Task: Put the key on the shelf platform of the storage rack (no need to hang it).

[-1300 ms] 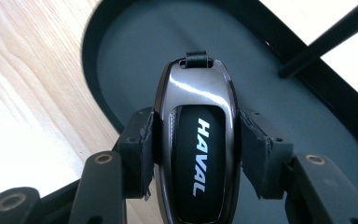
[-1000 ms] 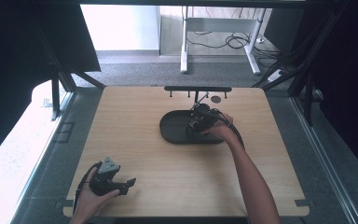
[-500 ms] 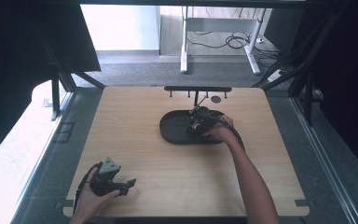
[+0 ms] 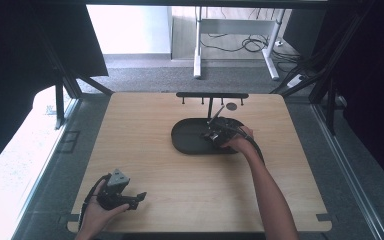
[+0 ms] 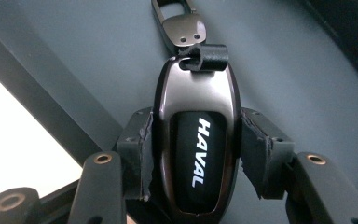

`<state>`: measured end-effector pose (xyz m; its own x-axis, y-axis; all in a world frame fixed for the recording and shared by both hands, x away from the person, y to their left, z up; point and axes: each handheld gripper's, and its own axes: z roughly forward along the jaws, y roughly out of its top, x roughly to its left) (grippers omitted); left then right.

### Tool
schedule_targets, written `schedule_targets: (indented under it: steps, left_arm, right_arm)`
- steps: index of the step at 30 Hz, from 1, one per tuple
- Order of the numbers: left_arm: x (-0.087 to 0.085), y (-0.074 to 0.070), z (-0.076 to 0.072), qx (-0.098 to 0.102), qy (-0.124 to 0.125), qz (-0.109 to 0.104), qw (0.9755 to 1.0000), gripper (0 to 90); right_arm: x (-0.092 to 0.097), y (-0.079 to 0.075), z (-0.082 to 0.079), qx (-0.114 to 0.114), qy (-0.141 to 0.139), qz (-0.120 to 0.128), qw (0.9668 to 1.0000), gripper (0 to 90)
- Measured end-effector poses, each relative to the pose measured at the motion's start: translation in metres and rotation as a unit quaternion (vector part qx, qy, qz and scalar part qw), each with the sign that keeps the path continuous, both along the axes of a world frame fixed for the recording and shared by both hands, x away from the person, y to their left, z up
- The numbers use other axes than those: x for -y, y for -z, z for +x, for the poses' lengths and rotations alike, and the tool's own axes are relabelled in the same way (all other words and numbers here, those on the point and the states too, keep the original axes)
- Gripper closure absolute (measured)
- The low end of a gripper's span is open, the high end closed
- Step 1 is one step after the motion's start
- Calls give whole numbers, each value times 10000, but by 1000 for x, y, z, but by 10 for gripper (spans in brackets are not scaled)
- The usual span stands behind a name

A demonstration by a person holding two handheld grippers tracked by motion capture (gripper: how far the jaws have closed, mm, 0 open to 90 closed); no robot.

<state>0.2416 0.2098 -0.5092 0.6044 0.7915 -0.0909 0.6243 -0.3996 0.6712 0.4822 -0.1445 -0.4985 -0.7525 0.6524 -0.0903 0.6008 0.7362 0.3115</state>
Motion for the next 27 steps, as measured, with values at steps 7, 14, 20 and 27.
schedule_targets:
  steps: [7, 14, 20, 27]
  left_arm:
    - [0, 1, 0, -18, 9, 11, 10000, 197]
    - [1, 0, 0, -15, 17, 27, 10000, 197]
    - [1, 0, 0, -8, 41, 59, 10000, 198]
    - [2, 1, 0, -23, 61, 65, 10000, 198]
  right_arm:
    - [1, 1, 1, -44, 142, 58, 9999, 448]
    - [-1, -12, -7, 109, 193, 290, 9993, 418]
    - [-1, -27, -19, 342, 67, 439, 9984, 416]
    - [1, -39, -37, 451, -135, 611, 9970, 414]
